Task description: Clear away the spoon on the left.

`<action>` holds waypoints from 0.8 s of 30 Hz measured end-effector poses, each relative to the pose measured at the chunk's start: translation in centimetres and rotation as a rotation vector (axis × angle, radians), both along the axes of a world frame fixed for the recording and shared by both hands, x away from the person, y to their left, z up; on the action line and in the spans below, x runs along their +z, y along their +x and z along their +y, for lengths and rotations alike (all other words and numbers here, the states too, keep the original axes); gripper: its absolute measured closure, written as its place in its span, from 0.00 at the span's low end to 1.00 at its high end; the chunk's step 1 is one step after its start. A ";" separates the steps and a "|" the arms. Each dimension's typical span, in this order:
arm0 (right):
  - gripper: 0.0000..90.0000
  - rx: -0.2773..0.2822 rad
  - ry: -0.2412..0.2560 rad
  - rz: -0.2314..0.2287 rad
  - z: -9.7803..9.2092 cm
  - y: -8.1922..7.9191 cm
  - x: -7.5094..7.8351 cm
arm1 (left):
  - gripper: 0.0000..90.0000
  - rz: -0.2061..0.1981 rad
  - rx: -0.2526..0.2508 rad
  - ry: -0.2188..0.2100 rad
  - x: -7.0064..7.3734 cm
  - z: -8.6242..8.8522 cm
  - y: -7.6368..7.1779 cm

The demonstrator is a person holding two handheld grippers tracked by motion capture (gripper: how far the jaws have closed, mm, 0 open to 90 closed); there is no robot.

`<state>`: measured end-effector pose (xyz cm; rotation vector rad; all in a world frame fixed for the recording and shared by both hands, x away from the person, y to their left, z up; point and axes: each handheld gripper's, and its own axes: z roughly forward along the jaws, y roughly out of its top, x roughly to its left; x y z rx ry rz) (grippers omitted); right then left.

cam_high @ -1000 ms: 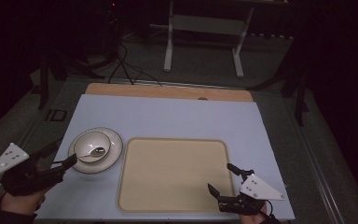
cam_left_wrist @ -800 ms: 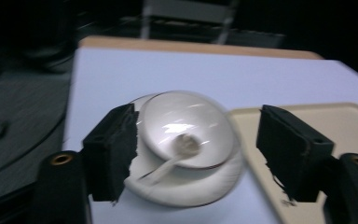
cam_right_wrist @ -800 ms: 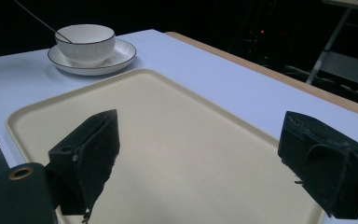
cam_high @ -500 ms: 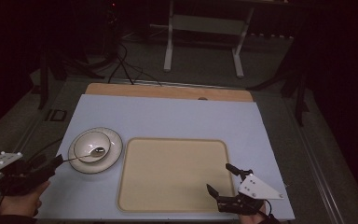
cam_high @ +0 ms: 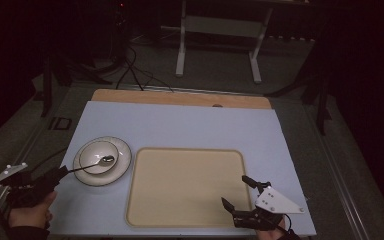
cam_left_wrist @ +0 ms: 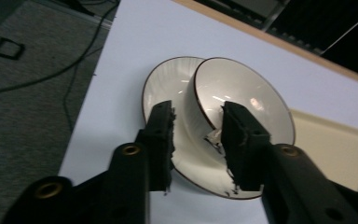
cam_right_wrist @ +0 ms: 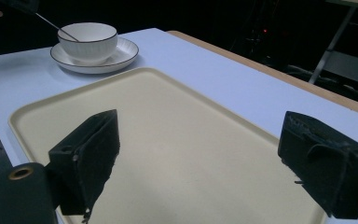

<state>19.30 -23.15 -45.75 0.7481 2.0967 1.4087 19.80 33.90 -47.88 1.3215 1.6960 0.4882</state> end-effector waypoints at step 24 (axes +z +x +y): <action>0.14 0.000 0.000 0.003 0.0 0.0 0.0 | 0.99 -0.059 -0.039 -0.053 0.8 -0.4 -0.3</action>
